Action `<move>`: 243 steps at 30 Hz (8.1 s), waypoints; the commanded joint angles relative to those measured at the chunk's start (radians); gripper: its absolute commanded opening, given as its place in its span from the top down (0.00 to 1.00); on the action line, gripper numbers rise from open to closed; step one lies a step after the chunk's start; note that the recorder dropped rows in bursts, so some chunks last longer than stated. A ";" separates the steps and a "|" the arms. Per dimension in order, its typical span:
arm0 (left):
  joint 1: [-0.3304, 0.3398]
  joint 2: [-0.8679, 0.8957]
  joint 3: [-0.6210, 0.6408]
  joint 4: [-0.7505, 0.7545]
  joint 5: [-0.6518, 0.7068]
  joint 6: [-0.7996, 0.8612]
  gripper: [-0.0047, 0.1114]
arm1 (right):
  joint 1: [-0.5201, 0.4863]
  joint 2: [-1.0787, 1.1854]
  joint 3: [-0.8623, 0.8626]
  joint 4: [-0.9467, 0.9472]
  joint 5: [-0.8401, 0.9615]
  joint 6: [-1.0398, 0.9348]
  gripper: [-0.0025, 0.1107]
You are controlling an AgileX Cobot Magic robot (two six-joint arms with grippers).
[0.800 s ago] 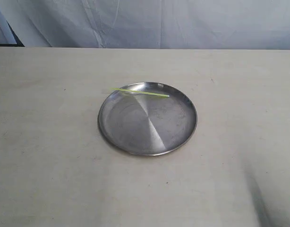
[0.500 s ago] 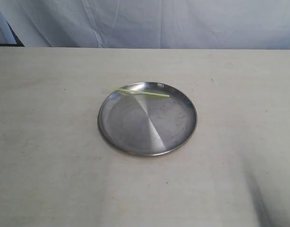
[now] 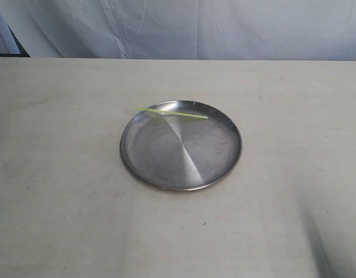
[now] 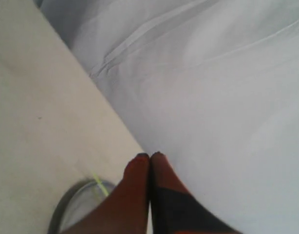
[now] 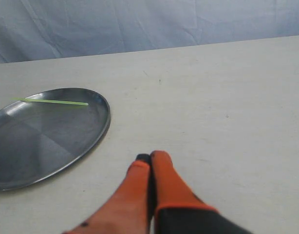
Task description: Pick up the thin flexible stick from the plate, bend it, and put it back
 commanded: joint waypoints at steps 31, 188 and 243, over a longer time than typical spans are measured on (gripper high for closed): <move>-0.145 1.104 -0.496 0.346 -0.111 0.007 0.69 | -0.003 -0.006 0.004 -0.005 -0.009 -0.002 0.98; -0.146 1.585 -0.989 -1.227 0.296 1.448 0.55 | -0.003 -0.006 0.004 -0.006 -0.010 -0.002 0.98; -0.144 0.474 -0.368 -1.105 0.532 1.586 0.96 | -0.003 -0.006 0.004 -0.005 -0.012 -0.002 0.98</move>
